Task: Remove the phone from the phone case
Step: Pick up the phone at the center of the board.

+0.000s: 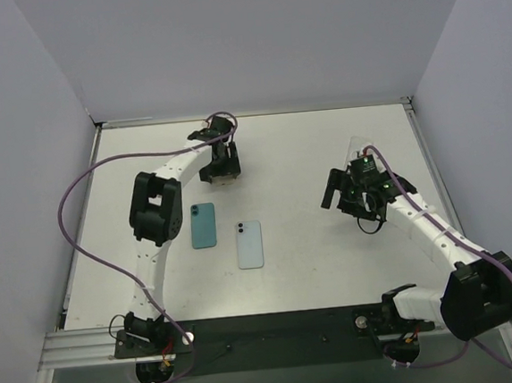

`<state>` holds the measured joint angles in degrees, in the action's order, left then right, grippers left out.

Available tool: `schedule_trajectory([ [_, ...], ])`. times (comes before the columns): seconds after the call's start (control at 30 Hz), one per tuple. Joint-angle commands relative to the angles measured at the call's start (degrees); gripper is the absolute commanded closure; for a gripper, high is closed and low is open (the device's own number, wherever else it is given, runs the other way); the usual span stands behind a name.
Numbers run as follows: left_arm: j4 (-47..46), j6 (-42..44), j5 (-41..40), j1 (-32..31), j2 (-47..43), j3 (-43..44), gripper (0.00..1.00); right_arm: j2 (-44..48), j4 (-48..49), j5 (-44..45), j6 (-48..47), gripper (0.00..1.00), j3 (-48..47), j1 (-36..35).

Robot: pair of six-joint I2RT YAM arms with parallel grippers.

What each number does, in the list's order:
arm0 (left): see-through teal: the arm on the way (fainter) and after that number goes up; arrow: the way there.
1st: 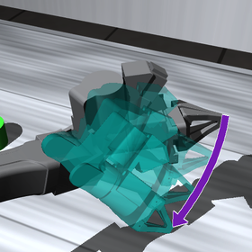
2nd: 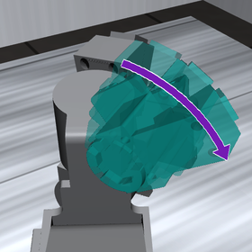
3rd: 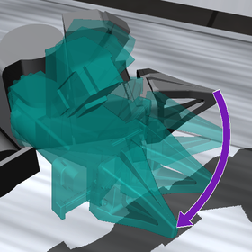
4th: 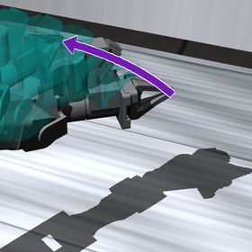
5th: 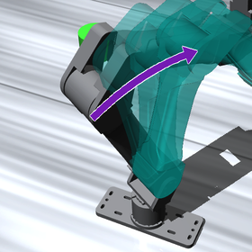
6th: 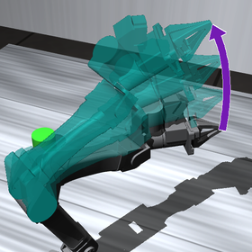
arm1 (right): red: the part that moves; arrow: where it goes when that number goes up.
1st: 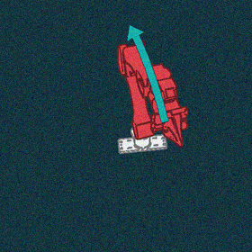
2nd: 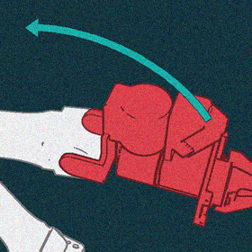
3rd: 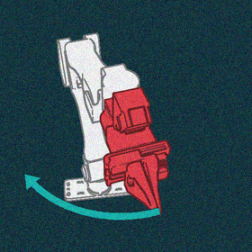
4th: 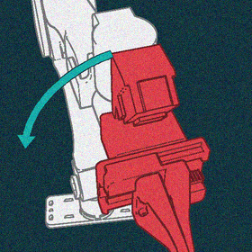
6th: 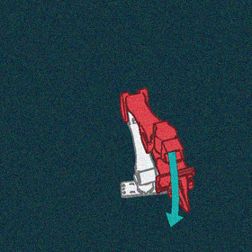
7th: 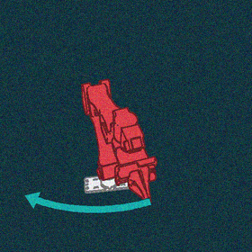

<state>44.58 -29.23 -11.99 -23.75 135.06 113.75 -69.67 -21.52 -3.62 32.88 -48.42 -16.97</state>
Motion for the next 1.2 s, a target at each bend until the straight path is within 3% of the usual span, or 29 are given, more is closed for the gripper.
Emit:
schedule_trajectory([
  [0.0,-4.66,-0.91,10.74,-4.11,-8.05,-6.77,0.48,-1.26,-0.46,-1.56,0.34,0.07,-2.02,-0.34],
  [0.13,-11.35,-2.67,18.39,-6.22,-13.24,-15.74,0.51,-4.06,1.65,-4.46,2.27,0.09,-4.12,-0.25],
  [0.33,-16.35,-5.13,28.15,-9.82,-15.79,-20.58,0.51,-8.11,7.97,-10.16,11.22,0.13,-6.07,1.94],
  [0.47,-24.42,-8.38,36.57,-10.53,-18.34,-26.12,0.51,-12.94,11.67,-13.25,14.66,0.14,-8.52,3.61],
  [0.63,-26.91,-9.18,38.88,-11.76,-19.49,-28.94,0.51,-21.89,16.41,-19.31,18.44,0.17,-10.37,3.61],
  [0.93,-25.59,-9.09,39.85,-13.78,-18.7,-27.89,0.51,-31.05,20.99,-22.22,18.89,0.19,-12.92,-0.25],
  [1.03,-25.07,-9.44,39.76,-13.87,-18.52,-27.89,0.51,-32.19,20.99,-21.96,18.53,0.25,-12.66,-0.78],
  [1.1,-25.41,-9.79,40.11,-13.96,-18.7,-27.88,0.5,-32.72,22.64,-22.31,18.71,0.37,-12.57,-0.87],
  [1.17,-26.64,-10.58,41.16,-13.96,-19.22,-28.15,0.5,-33.51,24.14,-23.8,18.88,0.66,-12.05,-0.87],
])
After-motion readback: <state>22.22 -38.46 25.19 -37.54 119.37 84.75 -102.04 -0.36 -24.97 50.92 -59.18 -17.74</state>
